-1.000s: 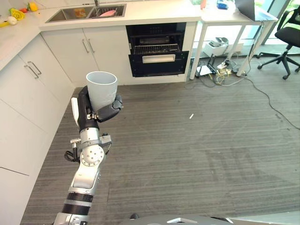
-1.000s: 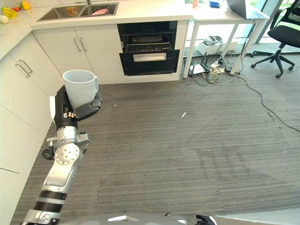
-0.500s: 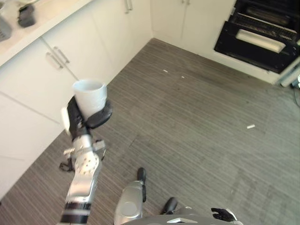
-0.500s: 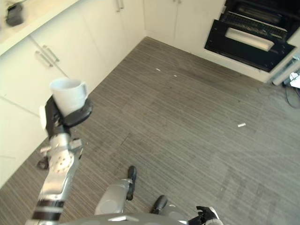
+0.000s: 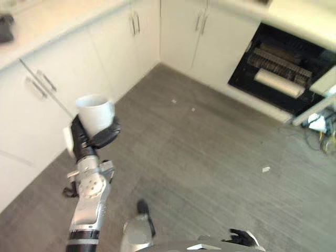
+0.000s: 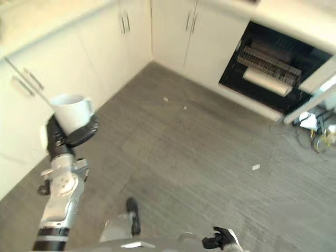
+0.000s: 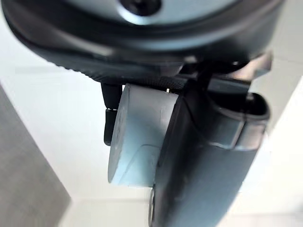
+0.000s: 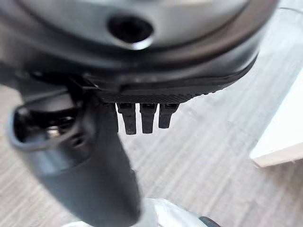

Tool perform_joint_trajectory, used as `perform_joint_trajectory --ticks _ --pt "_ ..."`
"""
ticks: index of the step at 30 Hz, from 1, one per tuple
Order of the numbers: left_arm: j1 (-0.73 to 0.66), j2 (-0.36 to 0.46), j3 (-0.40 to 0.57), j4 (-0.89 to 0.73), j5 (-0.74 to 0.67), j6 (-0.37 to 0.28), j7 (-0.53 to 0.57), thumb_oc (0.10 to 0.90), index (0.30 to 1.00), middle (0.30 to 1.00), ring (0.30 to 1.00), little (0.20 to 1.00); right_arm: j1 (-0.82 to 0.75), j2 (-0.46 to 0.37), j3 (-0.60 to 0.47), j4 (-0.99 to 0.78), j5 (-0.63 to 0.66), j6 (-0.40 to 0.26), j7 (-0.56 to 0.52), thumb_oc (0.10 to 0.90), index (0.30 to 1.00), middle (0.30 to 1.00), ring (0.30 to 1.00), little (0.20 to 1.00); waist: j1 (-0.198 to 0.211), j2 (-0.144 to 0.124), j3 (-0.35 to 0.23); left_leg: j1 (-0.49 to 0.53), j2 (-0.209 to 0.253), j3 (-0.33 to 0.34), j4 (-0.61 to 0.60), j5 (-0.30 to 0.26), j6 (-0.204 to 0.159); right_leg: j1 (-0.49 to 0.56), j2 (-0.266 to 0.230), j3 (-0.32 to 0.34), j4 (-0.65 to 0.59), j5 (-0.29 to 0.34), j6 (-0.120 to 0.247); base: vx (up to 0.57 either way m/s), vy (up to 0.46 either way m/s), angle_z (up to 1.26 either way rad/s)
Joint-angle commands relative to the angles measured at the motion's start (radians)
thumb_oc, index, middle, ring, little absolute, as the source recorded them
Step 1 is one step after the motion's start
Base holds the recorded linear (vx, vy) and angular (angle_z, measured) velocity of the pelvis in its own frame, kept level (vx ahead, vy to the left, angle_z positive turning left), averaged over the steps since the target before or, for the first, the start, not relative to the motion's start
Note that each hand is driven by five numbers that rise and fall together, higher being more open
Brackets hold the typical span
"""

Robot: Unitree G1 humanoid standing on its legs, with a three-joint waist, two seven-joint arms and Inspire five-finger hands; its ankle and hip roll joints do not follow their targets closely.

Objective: Place the dishes in the dishwasher.

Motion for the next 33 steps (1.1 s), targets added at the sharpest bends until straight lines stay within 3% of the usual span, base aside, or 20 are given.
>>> perform_joint_trajectory --ticks 1,3,5,6,8,10,12,13,14,15,17,19,21,23,24,25,26,28,30,33 --pt "-0.082 0.066 0.049 -0.137 0.101 -0.107 -0.003 0.4 0.3 0.3 0.3 0.3 -0.045 0.044 0.029 -0.045 0.038 -0.015 0.01 0.8 0.9 0.9 0.9 0.9 -0.065 0.101 0.007 0.099 0.039 -0.107 -0.164 0.016 -0.053 -0.114 0.206 0.073 -0.225 0.048 0.005 0.56 0.173 0.45" --pt "-0.095 0.067 0.043 -0.129 0.1 -0.107 -0.003 0.4 0.3 0.3 0.3 0.3 -0.045 0.046 0.031 -0.051 0.046 -0.016 0.006 0.8 0.9 0.9 0.9 0.9 -0.09 0.11 0.012 0.111 0.039 -0.115 -0.164 0.01 -0.06 -0.161 0.214 0.059 -0.288 0.037 -0.01 0.39 0.012 0.07" --pt "-0.108 0.061 0.026 -0.111 0.091 -0.118 -0.013 0.4 0.3 0.3 0.3 0.3 -0.043 0.044 0.044 -0.049 0.046 -0.016 0.012 0.8 0.9 0.9 0.9 0.9 -0.126 0.096 0.001 0.152 0.013 -0.132 -0.164 -0.031 -0.08 -0.167 0.196 0.047 -0.536 -0.015 -0.038 0.58 -0.114 0.47" --pt "-0.111 0.054 0.018 -0.102 0.077 -0.123 -0.021 0.4 0.3 0.3 0.3 0.3 -0.035 0.042 0.051 -0.037 0.037 -0.011 0.014 0.8 0.9 0.9 0.9 0.9 -0.143 0.087 -0.007 0.182 0.004 -0.138 -0.164 -0.056 -0.097 -0.161 0.187 0.021 -0.747 0.005 -0.051 0.43 -0.128 0.52" --pt "-0.114 0.045 0.012 -0.093 0.066 -0.123 -0.028 0.4 0.3 0.3 0.3 0.3 -0.023 0.04 0.052 -0.022 0.029 -0.007 0.016 0.8 0.9 0.9 0.9 0.9 -0.159 0.082 -0.02 0.211 -0.001 -0.143 -0.164 -0.087 -0.114 -0.166 0.183 -0.002 -0.902 0.022 -0.046 0.44 -0.13 0.36" --pt "-0.13 0.049 -0.008 -0.082 0.083 -0.116 -0.047 0.4 0.3 0.3 0.3 0.3 0.004 0.039 0.034 0.019 0.036 0.006 0.016 0.8 0.9 0.9 0.9 0.9 -0.175 0.087 -0.035 0.284 0.006 -0.146 -0.163 -0.124 -0.138 -0.151 0.161 -0.043 -0.94 0.059 -0.036 0.67 -0.197 0.34" --pt "-0.14 0.043 -0.022 -0.062 0.102 -0.115 -0.052 0.4 0.3 0.3 0.3 0.3 0.021 0.032 0.023 0.054 0.049 0.013 0.023 0.8 0.9 0.9 0.9 0.9 -0.186 0.086 -0.05 0.284 0.017 -0.176 -0.011 -0.108 -0.157 -0.101 0.188 -0.003 -0.931 0.048 -0.075 0.46 -0.242 -0.01" --pt "-0.145 0.033 -0.03 -0.045 0.089 -0.119 -0.052 0.4 0.3 0.3 0.3 0.3 0.028 0.02 0.018 0.064 0.048 0.014 0.026 0.8 0.9 0.9 0.9 0.9 -0.195 0.083 -0.047 0.239 0.038 -0.182 0.151 -0.075 -0.178 -0.066 0.204 0.018 -0.935 0.032 -0.105 0.22 -0.165 -0.26" --pt "-0.145 0.033 -0.03 -0.045 0.089 -0.119 -0.052 0.4 0.3 0.3 0.3 0.3 0.028 0.02 0.018 0.064 0.048 0.014 0.026 0.8 0.9 0.9 0.9 0.9 -0.195 0.083 -0.047 0.239 0.038 -0.182 0.151 -0.075 -0.178 -0.066 0.204 0.018 -0.935 0.032 -0.105 0.35 -0.356 -0.51" --pt "-0.137 0.02 -0.022 -0.056 0.052 -0.127 -0.061 0.4 0.3 0.3 0.3 0.3 0.042 0.001 -0.006 0.079 0.059 0.017 0.031 0.8 0.9 0.9 0.9 0.9 -0.197 0.064 -0.046 0.152 0.12 -0.142 0.435 0.022 -0.233 0.005 0.22 0.001 -0.975 -0.001 -0.157 0.34 -0.323 -0.35" --pt "-0.149 0.025 -0.029 -0.07 0.051 -0.13 -0.07 0.4 0.3 0.3 0.3 0.3 0.027 -0.023 -0.011 0.064 0.078 0.011 0.022 0.8 0.9 0.9 0.9 0.9 -0.149 0.029 -0.018 0.043 0.098 -0.167 0.642 0.04 -0.266 0.083 0.225 0.025 -1.021 -0.026 -0.177 0.38 -0.284 -0.25" --pt "-0.167 0.035 -0.037 -0.071 0.051 -0.122 -0.063 0.4 0.3 0.3 0.3 0.3 0.007 -0.035 -0.012 0.021 0.102 -0.003 0.003 0.8 0.9 0.9 0.9 0.9 -0.139 0.004 -0.012 -0.03 0.133 -0.137 0.609 0.043 -0.254 0.124 0.22 0.03 -1.048 -0.028 -0.175 0.31 -0.085 -0.67" --pt "-0.178 0.032 -0.034 -0.076 0.049 -0.119 -0.052 0.4 0.3 0.3 0.3 0.3 0.002 -0.046 -0.03 -0.044 0.148 -0.019 -0.007 0.8 0.9 0.9 0.9 0.9 -0.131 0.017 -0.007 -0.054 0.187 -0.12 0.482 0.033 -0.245 0.166 0.237 0.053 -1.071 -0.044 -0.16 0.36 0.127 -0.92" --pt "-0.18 0.028 -0.029 -0.074 0.052 -0.118 -0.05 0.4 0.3 0.3 0.3 0.3 -0.003 -0.049 -0.031 -0.064 0.154 -0.023 -0.003 0.8 0.9 0.9 0.9 0.9 -0.124 0.024 -0.012 -0.022 0.194 -0.118 0.345 0.04 -0.232 0.174 0.231 0.072 -1.077 -0.044 -0.144 0.36 0.243 -0.85" --pt "-0.187 0.019 -0.03 -0.068 0.059 -0.114 -0.042 0.4 0.3 0.3 0.3 0.3 -0.022 -0.064 -0.003 -0.116 0.123 -0.028 -0.009 0.8 0.9 0.9 0.9 0.9 -0.107 0.054 -0.028 -0.001 0.2 -0.226 0.075 0.044 -0.228 0.2 0.227 0.12 -1.086 -0.071 -0.106 0.48 0.328 -0.95" --pt "-0.185 0.014 -0.029 -0.065 0.064 -0.112 -0.037 0.4 0.3 0.3 0.3 0.3 -0.028 -0.071 0.011 -0.135 0.108 -0.029 -0.015 0.8 0.9 0.9 0.9 0.9 -0.084 0.068 -0.037 0.009 0.185 -0.329 -0.05 0.085 -0.227 0.206 0.229 0.161 -1.09 -0.075 -0.1 0.52 0.322 -0.91" --pt "-0.185 0.013 -0.029 -0.065 0.064 -0.112 -0.037 0.4 0.3 0.3 0.3 0.3 -0.026 -0.072 0.011 -0.135 0.108 -0.028 -0.015 0.8 0.9 0.9 0.9 0.9 -0.085 0.067 -0.039 0.021 0.183 -0.328 -0.064 0.083 -0.229 0.212 0.227 0.161 -1.093 -0.082 -0.099 0.32 0.147 -1.0" --pt "-0.192 -0.005 -0.05 -0.05 0.071 -0.11 -0.044 0.4 0.3 0.3 0.3 0.3 -0.023 -0.083 0.013 -0.17 0.094 -0.027 -0.017 0.8 0.9 0.9 0.9 0.9 -0.091 0.091 -0.061 0.01 0.159 -0.507 -0.141 0.11 -0.267 0.227 0.225 0.263 -1.096 -0.088 -0.083 0.37 0.19 -1.6" --pt "-0.178 -0.012 -0.067 -0.05 0.065 -0.107 -0.057 0.4 0.3 0.3 0.3 0.3 -0.004 -0.069 -0.006 -0.161 0.104 -0.024 -0.015 0.8 0.9 0.9 0.9 0.9 -0.129 0.096 -0.074 0.045 0.159 -0.45 -0.154 0.078 -0.259 0.207 0.211 0.301 -1.089 -0.087 -0.073 0.19 0.244 -1.24" --pt "-0.164 0.013 -0.066 -0.062 0.083 -0.102 -0.071 0.4 0.3 0.3 0.3 0.3 0.01 -0.064 -0.007 -0.185 0.096 -0.021 -0.02 0.8 0.9 0.9 0.9 0.9 -0.136 0.095 -0.086 0.064 0.134 -0.423 -0.164 0.062 -0.235 0.17 0.194 0.341 -1.063 -0.076 -0.058 0.09 0.253 -0.83"
